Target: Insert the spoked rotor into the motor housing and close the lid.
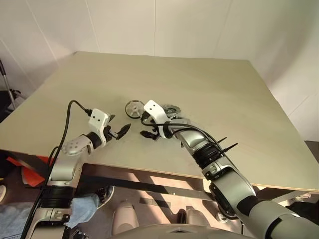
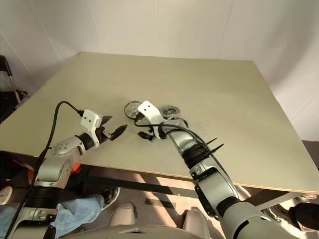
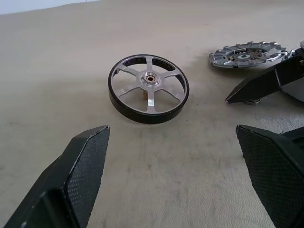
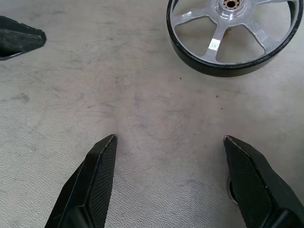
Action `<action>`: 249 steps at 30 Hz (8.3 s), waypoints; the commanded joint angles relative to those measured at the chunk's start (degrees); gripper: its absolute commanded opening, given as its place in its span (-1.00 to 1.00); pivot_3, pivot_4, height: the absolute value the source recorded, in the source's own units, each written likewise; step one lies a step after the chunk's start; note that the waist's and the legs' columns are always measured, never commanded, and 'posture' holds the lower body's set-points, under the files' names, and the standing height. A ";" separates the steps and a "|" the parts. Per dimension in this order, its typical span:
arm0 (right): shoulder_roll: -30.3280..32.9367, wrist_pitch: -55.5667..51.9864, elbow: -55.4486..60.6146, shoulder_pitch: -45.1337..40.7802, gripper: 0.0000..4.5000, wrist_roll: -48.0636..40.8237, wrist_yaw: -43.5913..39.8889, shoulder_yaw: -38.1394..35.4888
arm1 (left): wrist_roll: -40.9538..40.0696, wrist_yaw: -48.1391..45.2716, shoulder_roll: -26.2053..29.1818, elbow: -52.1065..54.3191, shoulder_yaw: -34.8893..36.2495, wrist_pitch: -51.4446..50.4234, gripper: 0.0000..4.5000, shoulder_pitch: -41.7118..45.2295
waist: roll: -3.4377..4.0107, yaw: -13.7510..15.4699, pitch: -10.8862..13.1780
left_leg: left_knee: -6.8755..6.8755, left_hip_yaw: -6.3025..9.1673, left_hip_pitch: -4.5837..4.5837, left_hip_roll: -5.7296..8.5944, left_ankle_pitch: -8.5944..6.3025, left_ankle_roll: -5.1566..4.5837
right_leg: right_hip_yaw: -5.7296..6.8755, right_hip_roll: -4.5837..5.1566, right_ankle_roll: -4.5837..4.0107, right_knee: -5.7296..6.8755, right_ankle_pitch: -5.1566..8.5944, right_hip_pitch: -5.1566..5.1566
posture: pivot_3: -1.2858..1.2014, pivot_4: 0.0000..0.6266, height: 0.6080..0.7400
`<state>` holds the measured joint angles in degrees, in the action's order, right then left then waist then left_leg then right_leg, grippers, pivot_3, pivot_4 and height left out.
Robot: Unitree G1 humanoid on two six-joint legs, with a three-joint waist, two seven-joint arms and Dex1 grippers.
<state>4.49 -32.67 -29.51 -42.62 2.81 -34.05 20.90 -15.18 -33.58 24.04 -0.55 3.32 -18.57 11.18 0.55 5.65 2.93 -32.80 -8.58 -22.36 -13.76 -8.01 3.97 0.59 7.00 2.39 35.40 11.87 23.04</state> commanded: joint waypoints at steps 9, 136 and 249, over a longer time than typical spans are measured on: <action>4.48 2.04 -4.09 -1.40 0.79 1.78 2.53 -2.36 | 0.12 -0.36 0.51 2.04 -0.02 0.12 1.00 1.04 | 0.00 0.02 0.00 | 0.01 0.00 0.00 0.03 0.00 0.00 | -0.03 0.00 0.03 0.00 0.02 -0.01 | 0.03 -1.00 1.00; 21.82 -11.53 28.32 9.07 0.61 -9.40 -1.29 -10.34 | 1.67 -2.24 -0.29 -1.09 -2.15 1.20 1.00 3.10 | -0.04 -0.12 -0.05 | 0.53 -0.06 0.27 -0.21 0.12 0.18 | -0.55 -0.66 -0.35 -0.52 -0.14 -0.12 | 0.03 -1.00 1.00; 24.91 -9.32 25.46 11.24 -0.58 -9.34 -2.83 -10.38 | 2.54 -2.03 -0.38 -3.63 -2.18 2.30 1.00 3.63 | -0.09 -0.08 -0.09 | 0.46 -0.05 0.34 -0.16 0.08 0.12 | -0.59 -0.64 -0.37 -0.48 -0.15 -0.18 | 0.03 -1.00 1.00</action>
<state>29.05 -41.80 -5.48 -30.54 -6.98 -37.19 11.56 -12.58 -35.76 23.30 -4.93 0.16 -17.44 13.94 0.46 5.58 2.85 -32.35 -8.64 -22.02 -13.93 -7.93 4.09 0.00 6.36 2.02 34.92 11.72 22.86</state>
